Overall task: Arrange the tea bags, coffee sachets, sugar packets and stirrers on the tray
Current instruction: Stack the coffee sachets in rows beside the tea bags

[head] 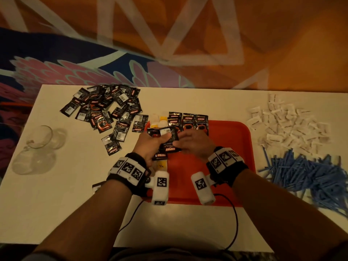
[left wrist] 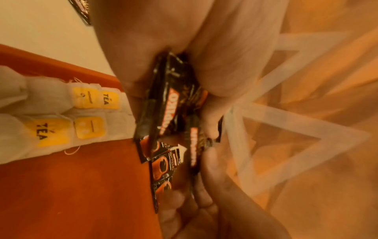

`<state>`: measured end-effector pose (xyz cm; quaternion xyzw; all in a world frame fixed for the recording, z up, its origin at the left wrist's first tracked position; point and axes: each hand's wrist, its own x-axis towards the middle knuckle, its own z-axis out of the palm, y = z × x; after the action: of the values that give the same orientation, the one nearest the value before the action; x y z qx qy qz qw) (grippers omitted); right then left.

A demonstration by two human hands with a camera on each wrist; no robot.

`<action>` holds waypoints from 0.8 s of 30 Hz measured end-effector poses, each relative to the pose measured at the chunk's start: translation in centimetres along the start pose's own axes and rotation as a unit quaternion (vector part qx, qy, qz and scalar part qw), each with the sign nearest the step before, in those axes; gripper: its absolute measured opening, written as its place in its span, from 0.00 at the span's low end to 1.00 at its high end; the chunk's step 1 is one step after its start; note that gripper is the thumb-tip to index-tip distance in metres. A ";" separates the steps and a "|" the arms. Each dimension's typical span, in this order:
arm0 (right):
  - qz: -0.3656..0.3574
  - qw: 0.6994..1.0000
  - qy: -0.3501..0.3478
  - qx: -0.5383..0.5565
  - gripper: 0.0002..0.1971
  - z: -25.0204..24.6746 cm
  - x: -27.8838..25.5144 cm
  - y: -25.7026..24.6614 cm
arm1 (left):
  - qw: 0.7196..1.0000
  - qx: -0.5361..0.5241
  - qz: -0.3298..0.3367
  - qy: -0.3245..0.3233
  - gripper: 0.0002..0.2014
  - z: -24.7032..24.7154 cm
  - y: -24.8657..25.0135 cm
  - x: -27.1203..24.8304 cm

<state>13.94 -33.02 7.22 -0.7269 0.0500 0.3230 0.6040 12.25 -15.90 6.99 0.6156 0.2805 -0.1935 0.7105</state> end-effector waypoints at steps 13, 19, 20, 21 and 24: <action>-0.198 0.950 0.215 -0.111 0.11 -2.4 -2.7 0.2 | 0.994 -0.069 -0.065 -0.057 0.04 3.0 1.4 -2.6; -0.051 0.991 0.110 0.055 0.11 -1.9 -3.6 -0.3 | 0.996 -0.083 -0.002 -0.029 0.07 3.5 1.2 -3.0; -0.060 0.992 0.107 0.032 0.09 -1.9 -3.7 -0.2 | 0.997 -0.077 0.006 -0.028 0.08 3.6 1.1 -3.0; -0.069 0.992 0.109 0.011 0.08 -1.9 -3.7 -0.1 | 0.998 -0.060 0.017 -0.029 0.08 3.6 1.1 -2.9; -0.093 0.983 0.127 -0.093 0.09 -2.3 -3.4 0.4 | 0.999 0.009 0.035 -0.033 0.06 3.5 1.2 -2.9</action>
<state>12.02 -36.31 8.82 -0.8165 0.0279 0.1740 0.5498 11.32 -19.36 10.03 0.6250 0.2332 -0.1915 0.7200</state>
